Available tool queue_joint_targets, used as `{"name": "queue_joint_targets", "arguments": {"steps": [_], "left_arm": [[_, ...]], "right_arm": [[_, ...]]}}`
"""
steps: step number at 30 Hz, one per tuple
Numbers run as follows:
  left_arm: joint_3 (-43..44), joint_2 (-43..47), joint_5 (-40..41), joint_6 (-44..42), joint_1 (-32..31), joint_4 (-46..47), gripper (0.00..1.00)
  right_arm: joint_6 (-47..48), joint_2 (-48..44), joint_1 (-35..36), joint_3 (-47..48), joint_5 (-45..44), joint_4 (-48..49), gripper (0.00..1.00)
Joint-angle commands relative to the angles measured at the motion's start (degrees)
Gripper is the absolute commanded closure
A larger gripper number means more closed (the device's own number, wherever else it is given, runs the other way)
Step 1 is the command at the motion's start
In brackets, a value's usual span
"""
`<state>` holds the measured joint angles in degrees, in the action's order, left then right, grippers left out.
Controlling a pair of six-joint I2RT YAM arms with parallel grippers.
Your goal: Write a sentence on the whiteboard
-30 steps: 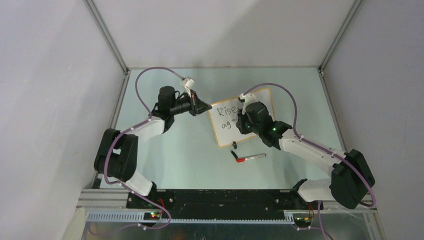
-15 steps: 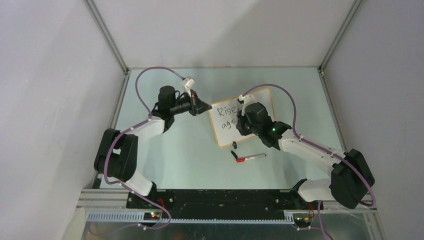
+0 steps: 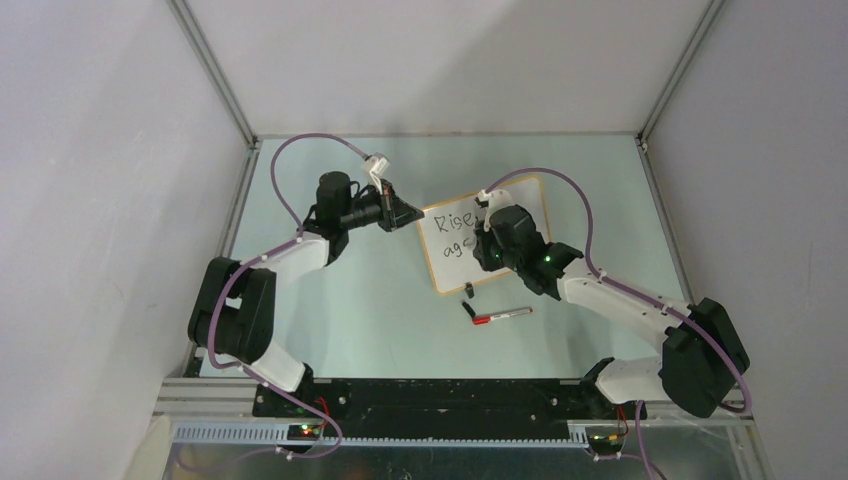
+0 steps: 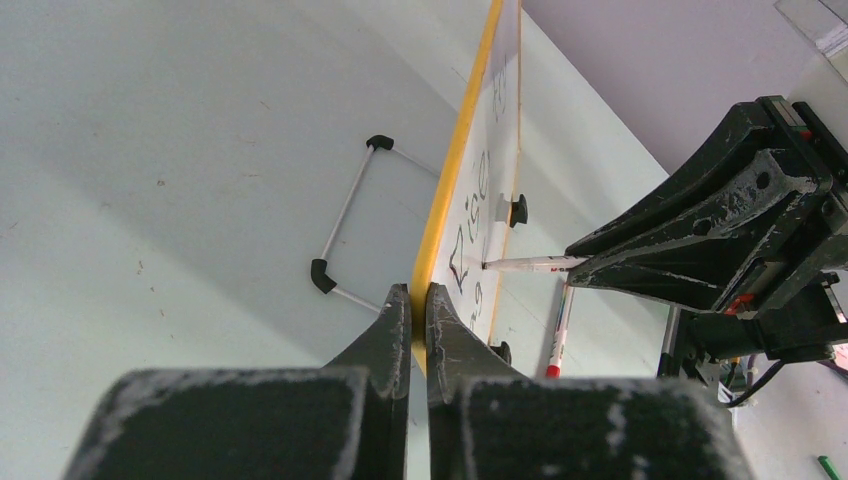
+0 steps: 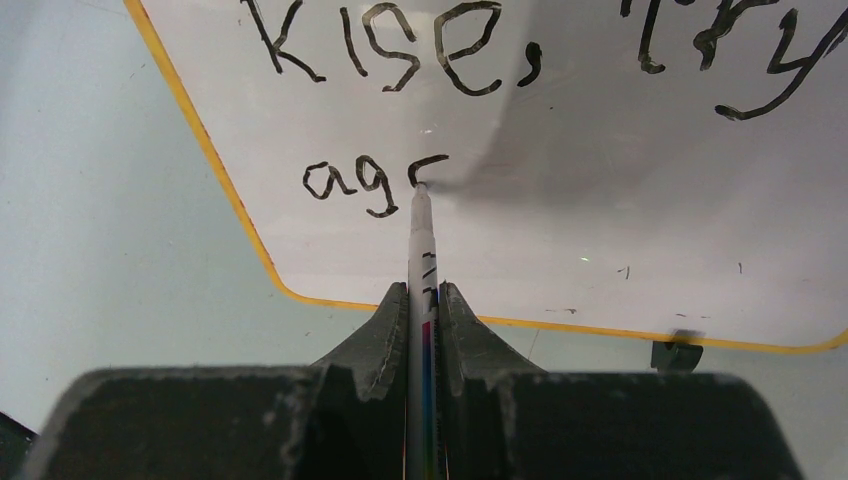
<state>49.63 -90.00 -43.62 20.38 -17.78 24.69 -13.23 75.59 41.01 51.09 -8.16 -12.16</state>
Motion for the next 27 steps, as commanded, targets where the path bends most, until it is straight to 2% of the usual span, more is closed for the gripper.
{"name": "queue_joint_targets", "arguments": {"steps": [1, 27], "left_arm": [[1.24, 1.23, 0.92, -3.13, -1.02, -2.87, 0.98], [1.13, 1.40, 0.99, -3.09, -0.95, -2.89, 0.98]], "right_arm": [[0.73, -0.23, -0.71, 0.47, -1.89, 1.52, 1.00], [0.66, -0.46, -1.43, 1.18, -2.75, 1.61, 1.00]]}}
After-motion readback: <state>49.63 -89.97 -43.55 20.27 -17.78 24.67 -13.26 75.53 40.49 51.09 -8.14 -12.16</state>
